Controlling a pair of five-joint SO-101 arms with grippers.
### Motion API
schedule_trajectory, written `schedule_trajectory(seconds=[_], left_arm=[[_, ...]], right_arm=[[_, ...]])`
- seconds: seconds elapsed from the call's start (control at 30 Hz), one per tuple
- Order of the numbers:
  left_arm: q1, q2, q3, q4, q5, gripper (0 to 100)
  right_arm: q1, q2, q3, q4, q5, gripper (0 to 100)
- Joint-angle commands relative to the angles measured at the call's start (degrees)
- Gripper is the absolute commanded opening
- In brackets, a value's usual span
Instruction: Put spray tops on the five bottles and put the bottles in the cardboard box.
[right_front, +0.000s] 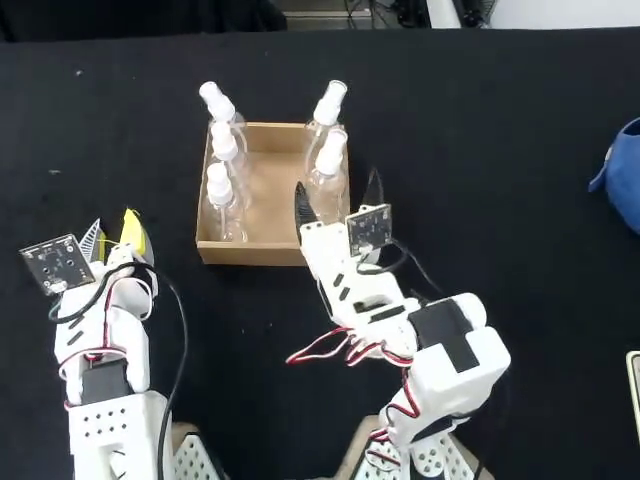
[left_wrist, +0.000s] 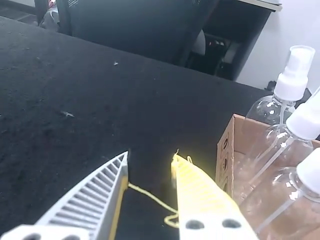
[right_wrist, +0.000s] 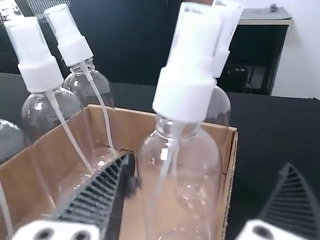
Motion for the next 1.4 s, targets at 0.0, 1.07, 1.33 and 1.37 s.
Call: schedule_trajectory(seconds=[0.0,1.07,1.33,1.37], left_arm=[[0.4,-0.35,1.36,0.09,-0.62,3],[0.31,-0.79,1.36,2.37,-0.62,3],[0.31,-0.62,1.36,2.73,-0.62,3],[0.31,-0.62,1.36,3.52,-0.62,3]], right_arm=[[-0.88,-1.1,0.57,-3.6,0.26,35.5],[7.3,-64.13,21.23,28.48,-0.26,1.0],[15.91,-77.49,21.93,51.25,0.0,1.0],[17.58,-79.43,22.11,54.77,0.0,1.0]])
